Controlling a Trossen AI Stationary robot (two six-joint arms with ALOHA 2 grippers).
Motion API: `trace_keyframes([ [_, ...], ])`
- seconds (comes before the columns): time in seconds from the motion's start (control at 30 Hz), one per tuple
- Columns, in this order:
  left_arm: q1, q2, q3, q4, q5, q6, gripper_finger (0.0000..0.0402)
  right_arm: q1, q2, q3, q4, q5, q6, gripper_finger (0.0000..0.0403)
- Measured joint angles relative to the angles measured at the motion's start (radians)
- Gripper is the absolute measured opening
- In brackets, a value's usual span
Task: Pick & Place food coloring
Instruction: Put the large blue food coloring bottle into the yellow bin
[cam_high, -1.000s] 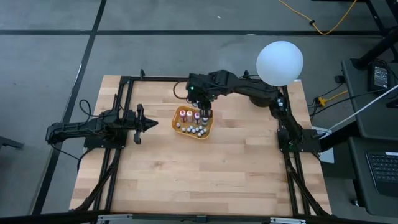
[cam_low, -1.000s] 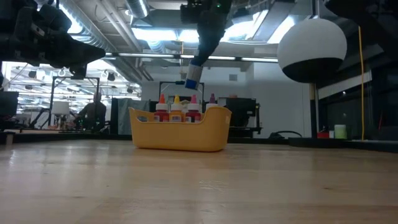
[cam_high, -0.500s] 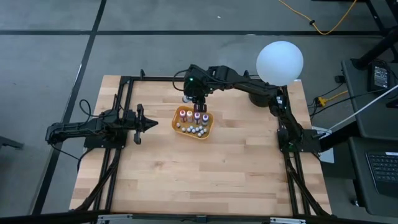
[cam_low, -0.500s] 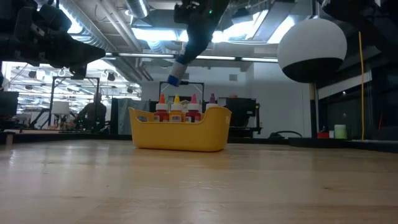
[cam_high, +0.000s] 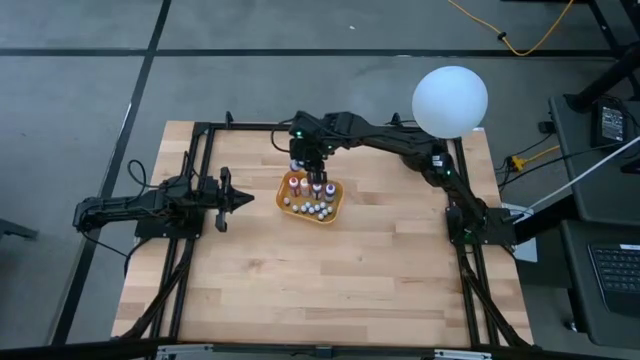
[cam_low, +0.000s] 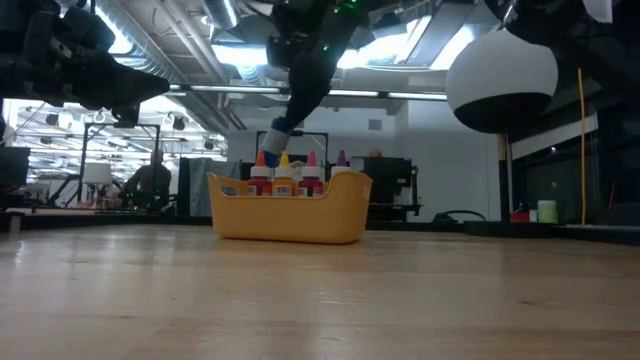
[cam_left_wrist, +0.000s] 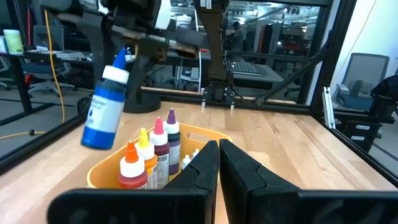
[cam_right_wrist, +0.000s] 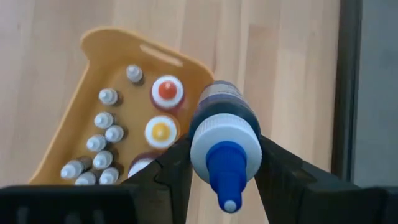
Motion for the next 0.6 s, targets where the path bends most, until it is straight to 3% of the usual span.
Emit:
trace_keyframes([
  [0.6, 0.0, 0.002, 0.0, -0.001, -0.015, 0.0, 0.001, 0.0, 0.042, 0.0, 0.016, -0.04, -0.002, 0.0149],
])
